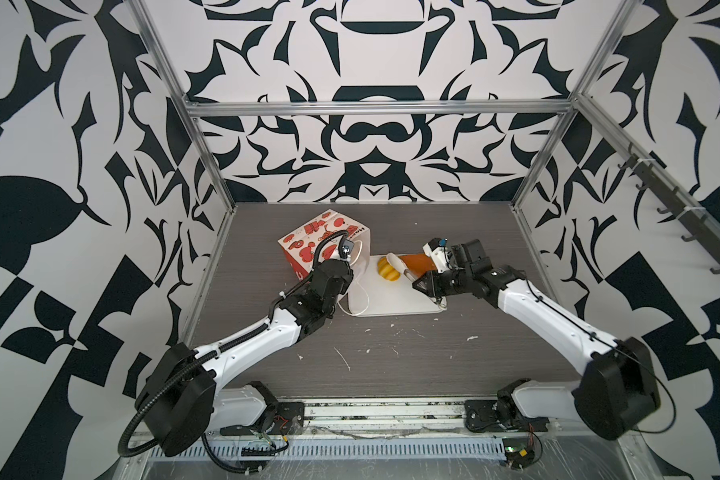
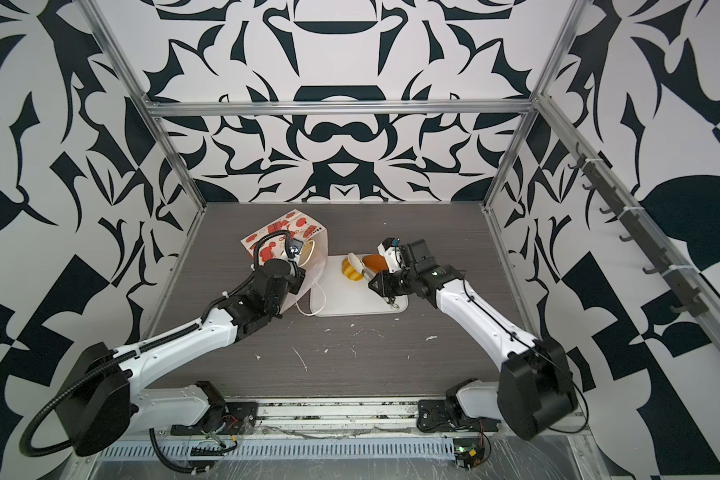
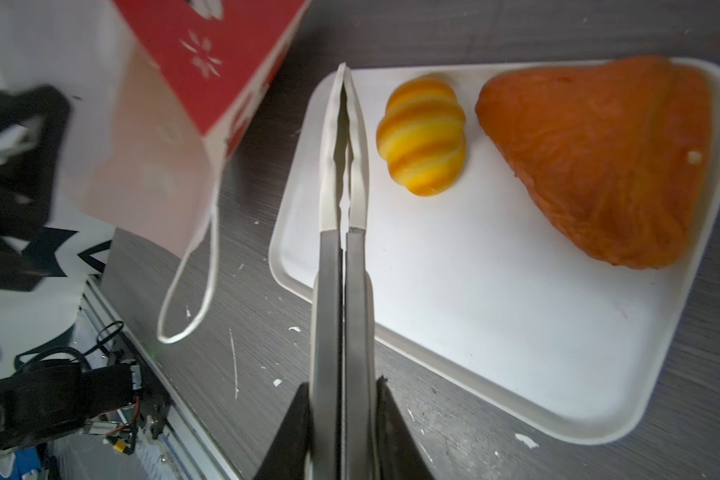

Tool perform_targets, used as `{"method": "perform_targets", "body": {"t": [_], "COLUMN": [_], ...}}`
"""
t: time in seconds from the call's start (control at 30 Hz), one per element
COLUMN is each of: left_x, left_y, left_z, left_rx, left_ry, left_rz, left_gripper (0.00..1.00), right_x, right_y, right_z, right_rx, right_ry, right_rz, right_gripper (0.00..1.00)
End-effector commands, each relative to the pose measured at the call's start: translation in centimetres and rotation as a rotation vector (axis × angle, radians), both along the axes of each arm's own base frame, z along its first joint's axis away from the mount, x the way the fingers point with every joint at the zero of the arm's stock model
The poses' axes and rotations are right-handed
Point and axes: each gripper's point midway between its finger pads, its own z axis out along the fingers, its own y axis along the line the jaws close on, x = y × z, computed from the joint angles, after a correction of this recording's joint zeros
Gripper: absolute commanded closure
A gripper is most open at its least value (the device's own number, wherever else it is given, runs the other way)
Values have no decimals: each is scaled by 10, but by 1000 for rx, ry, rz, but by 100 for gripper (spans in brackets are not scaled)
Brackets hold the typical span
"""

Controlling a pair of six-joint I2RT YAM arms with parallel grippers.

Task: Take the fake bread out of the paper bag
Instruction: 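Slide the yellow bread across the tray beside the orange bread, then withdraw tongs, then push the right gripper's tongs into the paper bag held by the left gripper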

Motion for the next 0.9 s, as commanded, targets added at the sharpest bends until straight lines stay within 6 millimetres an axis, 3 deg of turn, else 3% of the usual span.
{"method": "perform_targets", "body": {"t": [0.0,0.23,0.4,0.6,0.87], "left_x": [10,29,36,37,34], "left_y": [-16,-40,-49,-51,-54], "left_z": [7,3,13,11,4], "left_rx": [-38,-35,-44,-22,-25], "left_ry": [0,19,7,17,31], "left_rz": [-25,-65,-85,-92,-116], "left_gripper": [100,100,100,100,100], "right_x": [-15,-42,-45,-25,12], "right_y": [-1,16,42,80,107], "right_z": [14,23,21,29,3], "right_rx": [58,132,165,198,216], "right_ry": [19,37,48,35,108], "right_rz": [-14,37,94,146,116], "right_gripper": [75,74,74,74,75]}}
